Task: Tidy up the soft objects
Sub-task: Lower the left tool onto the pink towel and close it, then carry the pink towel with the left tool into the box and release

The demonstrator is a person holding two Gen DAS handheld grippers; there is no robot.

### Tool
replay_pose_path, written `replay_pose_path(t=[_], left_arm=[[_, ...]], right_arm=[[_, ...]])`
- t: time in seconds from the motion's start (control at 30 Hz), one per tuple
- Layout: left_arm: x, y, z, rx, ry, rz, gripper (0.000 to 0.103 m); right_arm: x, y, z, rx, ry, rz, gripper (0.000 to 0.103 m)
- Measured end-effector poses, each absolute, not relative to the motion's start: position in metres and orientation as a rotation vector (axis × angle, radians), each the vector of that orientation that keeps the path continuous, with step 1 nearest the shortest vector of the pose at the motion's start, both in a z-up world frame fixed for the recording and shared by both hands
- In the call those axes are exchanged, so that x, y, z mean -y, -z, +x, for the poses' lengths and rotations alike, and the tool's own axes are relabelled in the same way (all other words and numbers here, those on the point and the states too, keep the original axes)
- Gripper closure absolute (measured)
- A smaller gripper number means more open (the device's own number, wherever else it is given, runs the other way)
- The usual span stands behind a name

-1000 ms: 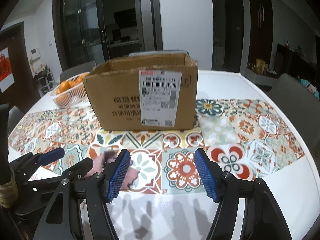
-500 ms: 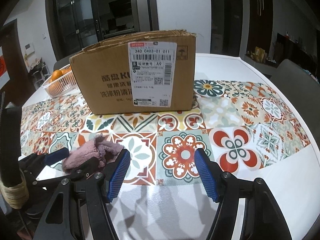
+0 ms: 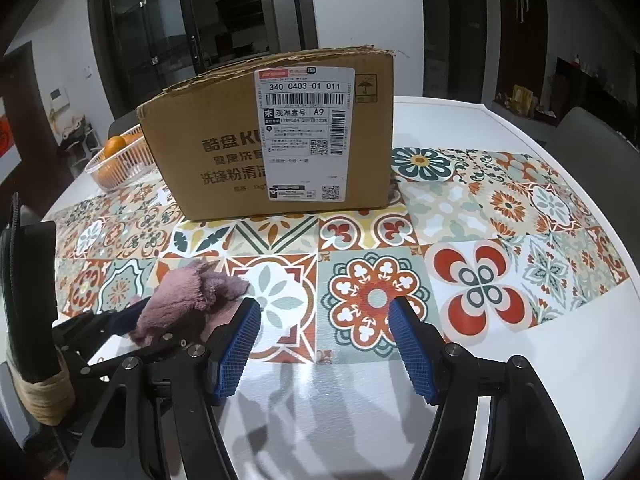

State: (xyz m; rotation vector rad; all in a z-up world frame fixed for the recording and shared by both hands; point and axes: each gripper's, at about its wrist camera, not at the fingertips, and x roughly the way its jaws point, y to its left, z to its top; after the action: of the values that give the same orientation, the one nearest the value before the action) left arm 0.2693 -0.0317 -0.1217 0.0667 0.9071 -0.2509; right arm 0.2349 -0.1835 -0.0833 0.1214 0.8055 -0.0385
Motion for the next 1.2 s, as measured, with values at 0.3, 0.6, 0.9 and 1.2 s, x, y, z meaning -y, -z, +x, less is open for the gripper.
replay_pose_path(t=[0.3,0.6,0.9,1.2], left_arm=[[0.028,0.107,0.258,-0.869,0.264,0.061,0.086],[0.021,0.083,0.242,-0.819,0.266,0.019,0.086],[0.017,0.050,0.225,-0.727,0.256,0.005,0.086],[0.017,0.016,0.216,-0.640,0.273,-0.006,0.086]], right_arm=[[0.181,0.080,0.231,-0.801,0.020,0.129,0.035],[0.183,0.070,0.222,-0.778,0.014,0.138,0.035],[0.182,0.048,0.209,-0.717,-0.002,0.138,0.035],[0.185,0.024,0.200,-0.650,-0.002,0.151,0.035]])
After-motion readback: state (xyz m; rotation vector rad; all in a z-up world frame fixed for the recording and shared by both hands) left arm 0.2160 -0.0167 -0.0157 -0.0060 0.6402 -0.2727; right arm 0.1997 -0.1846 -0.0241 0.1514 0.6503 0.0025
